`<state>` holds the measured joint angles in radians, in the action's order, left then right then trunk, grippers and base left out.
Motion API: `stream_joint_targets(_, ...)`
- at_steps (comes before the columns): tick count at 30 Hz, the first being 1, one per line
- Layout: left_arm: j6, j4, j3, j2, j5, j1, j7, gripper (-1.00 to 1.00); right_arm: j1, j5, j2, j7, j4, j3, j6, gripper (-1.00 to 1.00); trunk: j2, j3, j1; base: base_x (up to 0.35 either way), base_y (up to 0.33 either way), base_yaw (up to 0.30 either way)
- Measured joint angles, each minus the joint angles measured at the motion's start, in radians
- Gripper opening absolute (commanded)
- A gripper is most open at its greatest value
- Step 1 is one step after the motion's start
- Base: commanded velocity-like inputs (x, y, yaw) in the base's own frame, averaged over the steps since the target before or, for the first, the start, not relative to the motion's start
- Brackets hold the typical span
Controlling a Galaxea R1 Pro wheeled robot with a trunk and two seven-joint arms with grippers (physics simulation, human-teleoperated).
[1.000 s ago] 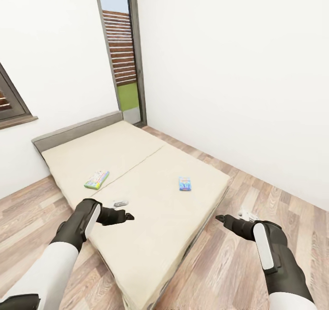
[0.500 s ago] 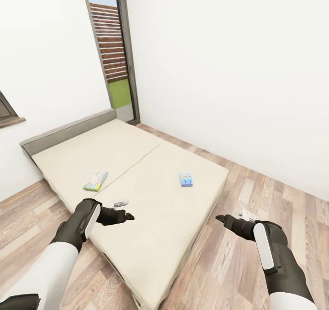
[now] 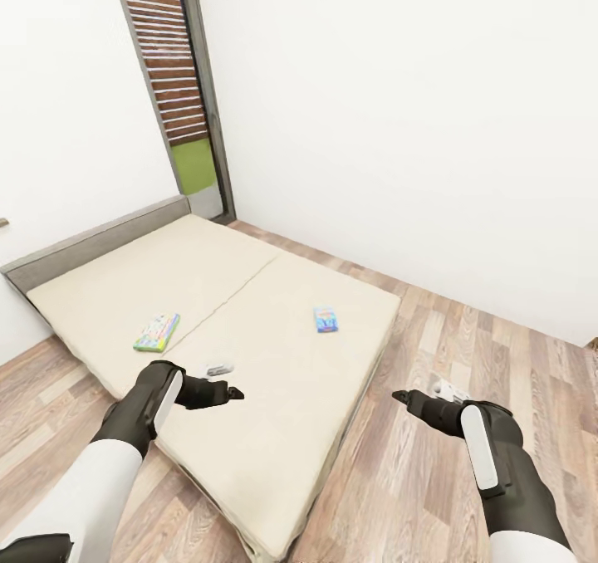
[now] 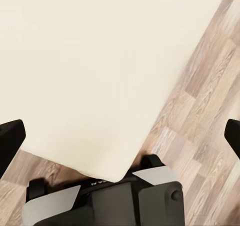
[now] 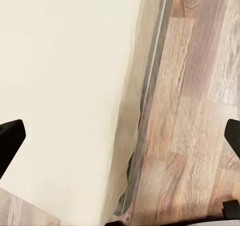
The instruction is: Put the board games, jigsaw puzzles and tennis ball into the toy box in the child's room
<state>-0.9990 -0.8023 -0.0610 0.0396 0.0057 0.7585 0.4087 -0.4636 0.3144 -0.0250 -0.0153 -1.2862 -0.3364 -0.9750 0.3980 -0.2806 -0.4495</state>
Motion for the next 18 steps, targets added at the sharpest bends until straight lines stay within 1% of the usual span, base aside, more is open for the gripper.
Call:
stream_joint_targets(3, 0.000, 0.000, 0.000, 0.000, 0.000, 0.000, 0.000, 1.00, 0.000, -0.001, 0.000, 0.000, 0.000, 0.000, 0.001, 1.00, 0.000, -0.004, 0.000, 0.000, 0.007, -0.113)
stream_joint_targets(12, 0.000, 0.000, 0.000, 0.000, 0.000, 0.000, 0.000, 1.00, 0.000, -0.001, 0.000, -0.001, -0.001, 0.000, 0.001, 1.00, 0.000, -0.006, 0.000, 0.000, 0.002, -0.047)
stream_joint_targets(18, 0.000, 0.001, 0.000, 0.003, 0.000, 0.000, 0.000, 1.00, 0.000, -0.001, 0.000, 0.000, -0.002, 0.000, 0.000, 1.00, 0.000, -0.004, 0.000, 0.000, 0.000, -0.205)
